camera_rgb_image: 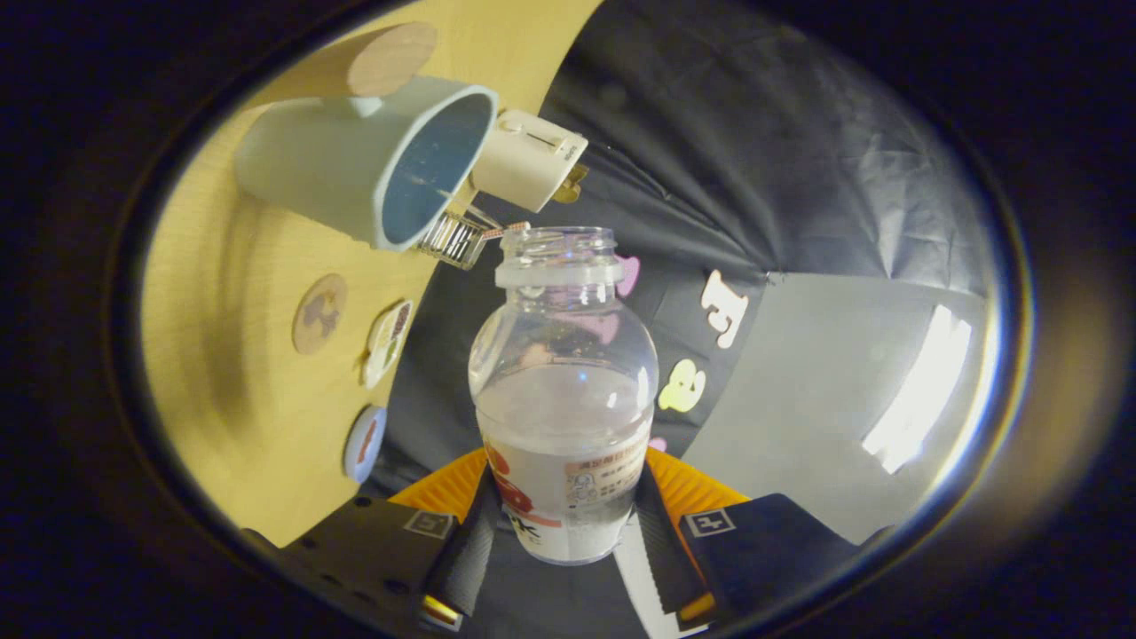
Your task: Take the bottle from table, then pour the juice into the cup, finally place the bottle on the coaster
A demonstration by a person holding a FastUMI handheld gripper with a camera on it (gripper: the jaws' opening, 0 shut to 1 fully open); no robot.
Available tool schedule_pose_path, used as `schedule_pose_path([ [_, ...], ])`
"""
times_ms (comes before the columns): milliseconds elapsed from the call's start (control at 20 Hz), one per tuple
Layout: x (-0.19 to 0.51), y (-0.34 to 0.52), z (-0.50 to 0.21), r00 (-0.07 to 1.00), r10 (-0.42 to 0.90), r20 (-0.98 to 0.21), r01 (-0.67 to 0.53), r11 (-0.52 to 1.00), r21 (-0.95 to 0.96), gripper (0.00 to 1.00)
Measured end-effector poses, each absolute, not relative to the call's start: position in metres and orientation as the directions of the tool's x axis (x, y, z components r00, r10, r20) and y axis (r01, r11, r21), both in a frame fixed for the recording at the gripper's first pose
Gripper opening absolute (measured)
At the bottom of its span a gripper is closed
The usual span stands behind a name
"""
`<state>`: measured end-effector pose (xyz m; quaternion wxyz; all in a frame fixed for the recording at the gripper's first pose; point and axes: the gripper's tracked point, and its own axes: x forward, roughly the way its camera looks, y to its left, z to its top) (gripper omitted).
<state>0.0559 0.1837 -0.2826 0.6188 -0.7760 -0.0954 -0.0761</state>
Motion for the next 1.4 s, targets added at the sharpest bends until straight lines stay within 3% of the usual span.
schedule_pose_path([
  [300, 0.059, 0.167, -0.326, 0.997, -0.067, -0.022, 0.001, 0.334, -0.942, 0.79],
  [450, 0.060, 0.176, -0.320, 0.990, -0.051, -0.135, -0.081, 0.578, -0.812, 0.79],
  [700, 0.070, 0.178, -0.291, 0.976, 0.034, -0.213, -0.143, 0.841, -0.522, 0.79],
  [1100, 0.119, 0.183, -0.249, 0.980, 0.128, -0.155, -0.161, 0.961, -0.224, 0.79],
  [1400, 0.149, 0.198, -0.272, 0.952, 0.212, -0.220, -0.211, 0.977, 0.028, 0.79],
])
